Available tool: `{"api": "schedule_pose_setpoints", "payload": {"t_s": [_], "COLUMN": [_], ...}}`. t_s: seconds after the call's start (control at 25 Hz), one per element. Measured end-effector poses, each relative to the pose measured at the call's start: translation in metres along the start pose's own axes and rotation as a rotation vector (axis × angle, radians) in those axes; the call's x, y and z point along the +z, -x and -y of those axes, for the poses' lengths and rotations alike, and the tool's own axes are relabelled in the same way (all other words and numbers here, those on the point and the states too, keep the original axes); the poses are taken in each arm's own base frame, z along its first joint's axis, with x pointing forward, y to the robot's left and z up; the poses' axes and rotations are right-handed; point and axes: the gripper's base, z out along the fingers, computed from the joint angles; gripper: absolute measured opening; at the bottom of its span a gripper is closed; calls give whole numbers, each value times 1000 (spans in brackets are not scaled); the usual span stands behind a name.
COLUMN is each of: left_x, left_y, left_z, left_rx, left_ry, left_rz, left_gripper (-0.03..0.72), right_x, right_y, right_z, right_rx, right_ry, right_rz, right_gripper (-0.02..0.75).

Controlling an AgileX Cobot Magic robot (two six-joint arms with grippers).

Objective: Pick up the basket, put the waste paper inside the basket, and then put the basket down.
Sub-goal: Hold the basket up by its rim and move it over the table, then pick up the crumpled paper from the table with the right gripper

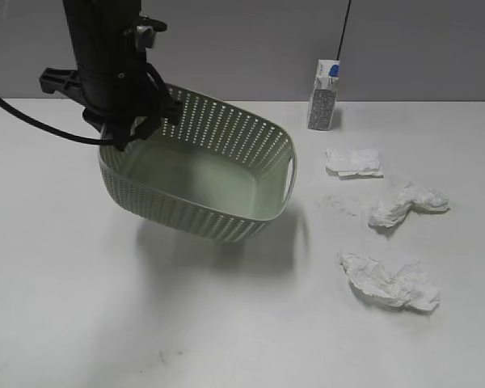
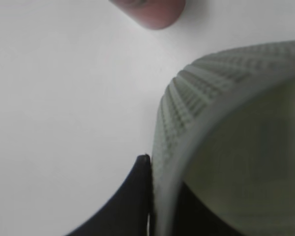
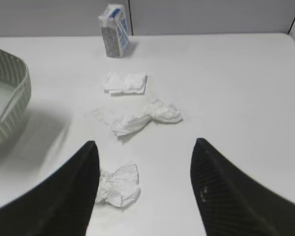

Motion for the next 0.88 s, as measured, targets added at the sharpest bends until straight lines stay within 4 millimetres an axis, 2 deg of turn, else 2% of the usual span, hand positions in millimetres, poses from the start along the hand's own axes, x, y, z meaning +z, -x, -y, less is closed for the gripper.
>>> {"api": "schedule_pose_setpoints", "payload": {"t_s": [0.2,0.44,0.68,0.88], "left_x": [0,6,11,11], "left_y": [2,2,2,2], "left_z": [0,3,6,6], "left_rx": [-2,-6,-15,-15], "left_ry": [-5,-16,-38,-38], "left_rz": [17,-1,-13,-13], "left_gripper": [0,0,0,0], "right_x": [66,174,267,313], "right_y": [25,34,19,-4], "right_z": [7,22,35,45], "right_rx": [38,-9,-19,-30], "right_ry": [-34,-41,-32,-32], "right_rz": [-233,-489,-655,-729], "right_gripper": [446,446,446,445]}}
